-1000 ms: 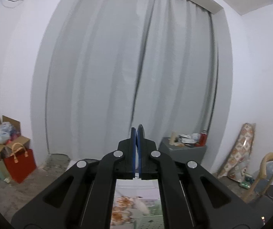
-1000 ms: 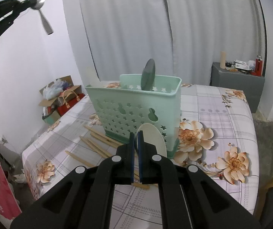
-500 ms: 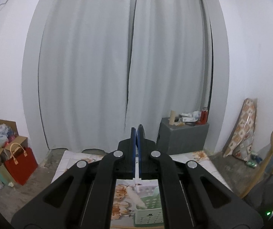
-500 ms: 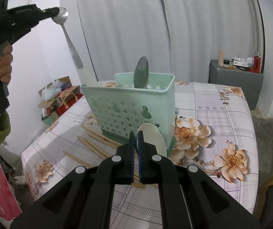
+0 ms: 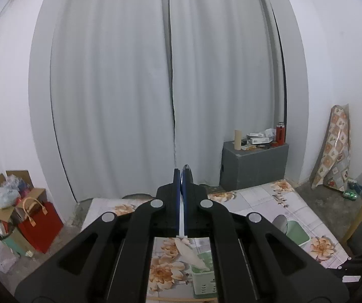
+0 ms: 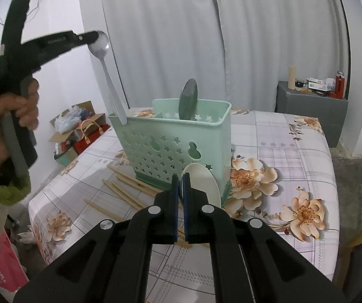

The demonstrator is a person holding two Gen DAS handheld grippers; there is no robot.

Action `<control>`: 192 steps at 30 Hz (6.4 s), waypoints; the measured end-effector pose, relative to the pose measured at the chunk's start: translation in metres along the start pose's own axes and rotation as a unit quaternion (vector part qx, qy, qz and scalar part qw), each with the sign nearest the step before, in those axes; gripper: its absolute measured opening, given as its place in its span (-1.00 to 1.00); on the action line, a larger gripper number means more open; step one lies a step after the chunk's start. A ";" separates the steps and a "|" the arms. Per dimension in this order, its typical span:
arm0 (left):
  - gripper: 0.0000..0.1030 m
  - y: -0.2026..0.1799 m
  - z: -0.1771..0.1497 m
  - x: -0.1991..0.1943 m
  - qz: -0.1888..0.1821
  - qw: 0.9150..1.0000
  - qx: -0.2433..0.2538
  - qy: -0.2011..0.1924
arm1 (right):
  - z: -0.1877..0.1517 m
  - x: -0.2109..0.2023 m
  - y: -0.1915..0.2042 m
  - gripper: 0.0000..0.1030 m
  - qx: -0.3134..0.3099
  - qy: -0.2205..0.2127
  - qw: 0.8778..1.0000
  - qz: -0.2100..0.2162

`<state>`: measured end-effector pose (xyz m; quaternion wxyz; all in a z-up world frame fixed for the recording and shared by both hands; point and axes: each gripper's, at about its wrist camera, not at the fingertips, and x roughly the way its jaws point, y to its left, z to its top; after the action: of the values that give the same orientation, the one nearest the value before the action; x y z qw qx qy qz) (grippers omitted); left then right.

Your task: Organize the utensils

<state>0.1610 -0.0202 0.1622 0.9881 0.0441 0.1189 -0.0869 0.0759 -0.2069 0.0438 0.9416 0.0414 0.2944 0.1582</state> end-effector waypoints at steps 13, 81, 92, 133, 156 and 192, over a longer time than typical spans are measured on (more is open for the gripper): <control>-0.99 0.005 0.013 0.004 0.034 0.998 0.002 -0.050 | -0.002 -0.001 0.004 -0.93 0.000 0.002 1.000 0.003; 0.74 0.020 -0.193 -0.101 -0.008 0.968 -0.149 0.200 | 0.100 0.069 -0.096 -0.93 0.280 -0.151 0.906 0.278; 0.74 0.040 -0.192 -0.106 0.030 0.970 -0.162 0.181 | 0.060 0.045 -0.108 -0.58 0.268 -0.084 0.939 0.200; 0.22 0.396 -0.660 -0.090 0.253 0.770 -0.335 0.481 | 0.064 -0.014 -0.022 -0.27 0.178 0.052 0.982 0.044; -0.40 0.431 -0.722 -0.024 0.193 0.766 -0.306 0.531 | 0.046 0.013 -0.014 -0.27 0.218 0.136 0.966 -0.029; -0.91 0.394 -0.235 -0.346 0.377 0.862 -0.332 0.065 | -0.018 0.046 0.057 -0.33 -0.074 0.157 0.975 0.138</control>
<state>-0.1519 0.4478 0.0448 0.8918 -0.2394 0.1791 0.3395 0.0861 -0.1379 0.0138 0.8533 -0.0139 0.4175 0.3121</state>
